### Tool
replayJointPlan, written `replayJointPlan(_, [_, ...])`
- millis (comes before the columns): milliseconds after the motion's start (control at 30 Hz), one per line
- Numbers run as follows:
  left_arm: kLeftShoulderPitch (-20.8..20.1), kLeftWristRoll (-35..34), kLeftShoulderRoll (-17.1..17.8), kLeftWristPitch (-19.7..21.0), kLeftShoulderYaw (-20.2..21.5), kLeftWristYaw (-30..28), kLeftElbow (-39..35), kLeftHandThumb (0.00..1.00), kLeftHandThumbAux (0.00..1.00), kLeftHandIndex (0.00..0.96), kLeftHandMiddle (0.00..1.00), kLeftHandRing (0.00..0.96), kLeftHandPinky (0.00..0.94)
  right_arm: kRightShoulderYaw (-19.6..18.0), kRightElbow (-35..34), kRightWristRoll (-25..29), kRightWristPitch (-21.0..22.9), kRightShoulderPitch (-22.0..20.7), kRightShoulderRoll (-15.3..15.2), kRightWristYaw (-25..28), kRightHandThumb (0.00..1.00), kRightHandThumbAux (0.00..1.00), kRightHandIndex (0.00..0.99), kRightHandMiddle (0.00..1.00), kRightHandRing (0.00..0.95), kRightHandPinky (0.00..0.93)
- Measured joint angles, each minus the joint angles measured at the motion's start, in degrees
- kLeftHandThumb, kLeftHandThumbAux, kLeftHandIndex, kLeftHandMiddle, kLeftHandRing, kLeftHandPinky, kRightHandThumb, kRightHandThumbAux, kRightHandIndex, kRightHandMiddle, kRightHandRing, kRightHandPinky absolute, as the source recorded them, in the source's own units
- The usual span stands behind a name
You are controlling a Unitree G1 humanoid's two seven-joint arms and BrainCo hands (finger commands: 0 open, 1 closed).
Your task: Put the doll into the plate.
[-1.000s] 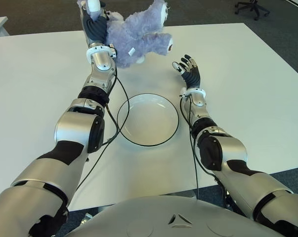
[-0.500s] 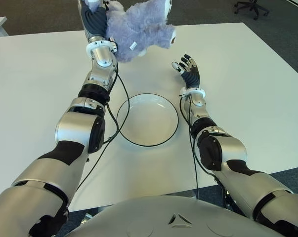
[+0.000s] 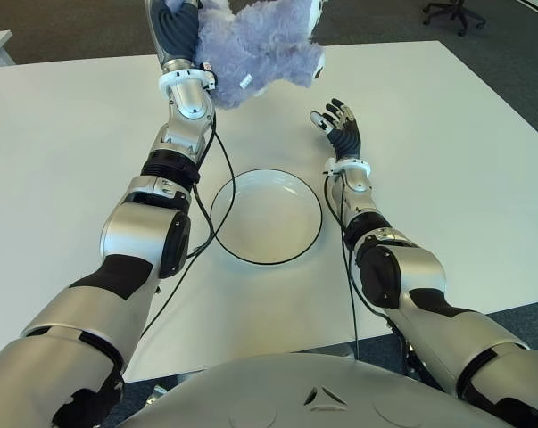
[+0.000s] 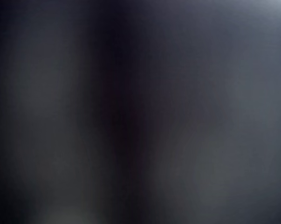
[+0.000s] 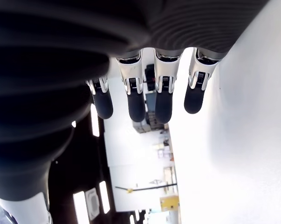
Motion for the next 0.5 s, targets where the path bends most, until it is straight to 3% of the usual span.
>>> replayJointPlan(500, [2.2, 0.6, -0.2, -0.1, -0.3, 0.1, -6.1, 0.742, 0.693, 0.441, 0.912, 0.895, 0.874, -0.1, 0.0, 0.0, 0.0, 0.0, 0.0, -0.1, 0.065, 0.710, 0.131, 0.147, 0.134, 0.127])
